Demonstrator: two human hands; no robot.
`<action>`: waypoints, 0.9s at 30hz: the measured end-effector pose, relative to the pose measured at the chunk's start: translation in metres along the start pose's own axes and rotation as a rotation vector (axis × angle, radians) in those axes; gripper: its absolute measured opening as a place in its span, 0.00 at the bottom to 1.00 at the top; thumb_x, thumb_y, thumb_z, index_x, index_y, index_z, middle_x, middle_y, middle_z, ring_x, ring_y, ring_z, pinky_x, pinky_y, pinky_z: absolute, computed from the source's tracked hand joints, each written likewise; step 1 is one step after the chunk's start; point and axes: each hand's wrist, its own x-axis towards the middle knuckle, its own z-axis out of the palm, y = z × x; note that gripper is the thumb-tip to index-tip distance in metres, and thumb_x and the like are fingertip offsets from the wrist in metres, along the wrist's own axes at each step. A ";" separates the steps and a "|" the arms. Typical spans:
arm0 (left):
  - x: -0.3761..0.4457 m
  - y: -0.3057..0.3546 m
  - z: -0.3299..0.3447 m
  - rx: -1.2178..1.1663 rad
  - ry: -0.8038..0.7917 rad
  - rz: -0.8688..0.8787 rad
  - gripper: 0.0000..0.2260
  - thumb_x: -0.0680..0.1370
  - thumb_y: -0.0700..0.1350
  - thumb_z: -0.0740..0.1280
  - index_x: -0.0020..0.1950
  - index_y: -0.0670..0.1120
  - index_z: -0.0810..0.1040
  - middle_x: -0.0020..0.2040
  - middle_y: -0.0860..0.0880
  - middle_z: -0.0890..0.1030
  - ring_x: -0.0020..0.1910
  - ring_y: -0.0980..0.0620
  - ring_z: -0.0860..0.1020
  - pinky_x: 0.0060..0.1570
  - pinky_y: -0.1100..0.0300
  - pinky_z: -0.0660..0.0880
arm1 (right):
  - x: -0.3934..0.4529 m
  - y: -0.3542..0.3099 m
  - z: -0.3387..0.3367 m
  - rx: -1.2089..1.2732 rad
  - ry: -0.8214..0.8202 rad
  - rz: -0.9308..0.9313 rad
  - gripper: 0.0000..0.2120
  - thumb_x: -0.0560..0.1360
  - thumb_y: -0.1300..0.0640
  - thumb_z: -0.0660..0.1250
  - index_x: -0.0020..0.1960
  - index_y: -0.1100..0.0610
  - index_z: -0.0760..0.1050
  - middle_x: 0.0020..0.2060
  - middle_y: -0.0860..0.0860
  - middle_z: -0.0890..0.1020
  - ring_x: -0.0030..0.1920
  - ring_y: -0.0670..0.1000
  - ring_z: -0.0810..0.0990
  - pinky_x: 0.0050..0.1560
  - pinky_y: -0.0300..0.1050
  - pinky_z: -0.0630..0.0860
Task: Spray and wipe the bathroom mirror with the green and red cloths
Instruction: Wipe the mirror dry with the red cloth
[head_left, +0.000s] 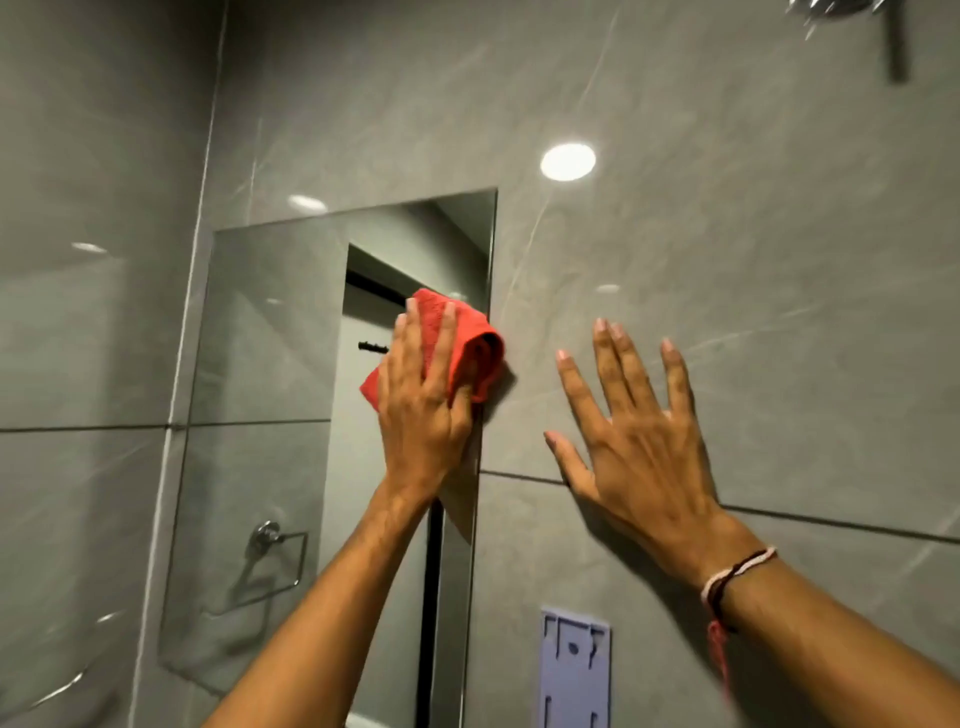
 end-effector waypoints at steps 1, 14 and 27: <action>-0.014 -0.017 -0.005 0.005 0.012 -0.087 0.32 0.78 0.52 0.57 0.82 0.54 0.53 0.84 0.44 0.54 0.82 0.43 0.54 0.79 0.44 0.57 | -0.002 -0.002 0.001 -0.004 -0.003 -0.005 0.38 0.79 0.35 0.54 0.84 0.53 0.55 0.84 0.63 0.53 0.84 0.62 0.52 0.80 0.71 0.52; -0.272 -0.156 -0.031 -0.134 0.141 -1.367 0.31 0.84 0.54 0.57 0.80 0.36 0.56 0.82 0.37 0.55 0.80 0.36 0.59 0.78 0.45 0.57 | -0.010 -0.034 0.027 0.068 0.118 0.009 0.39 0.80 0.31 0.46 0.85 0.48 0.44 0.85 0.60 0.47 0.85 0.60 0.46 0.81 0.71 0.49; -0.200 0.030 -0.002 -0.139 -0.107 -0.316 0.29 0.82 0.58 0.54 0.82 0.58 0.50 0.84 0.43 0.49 0.83 0.45 0.46 0.80 0.44 0.49 | -0.011 -0.025 0.018 0.112 0.075 -0.008 0.38 0.81 0.35 0.50 0.85 0.52 0.49 0.84 0.63 0.48 0.85 0.62 0.48 0.83 0.66 0.47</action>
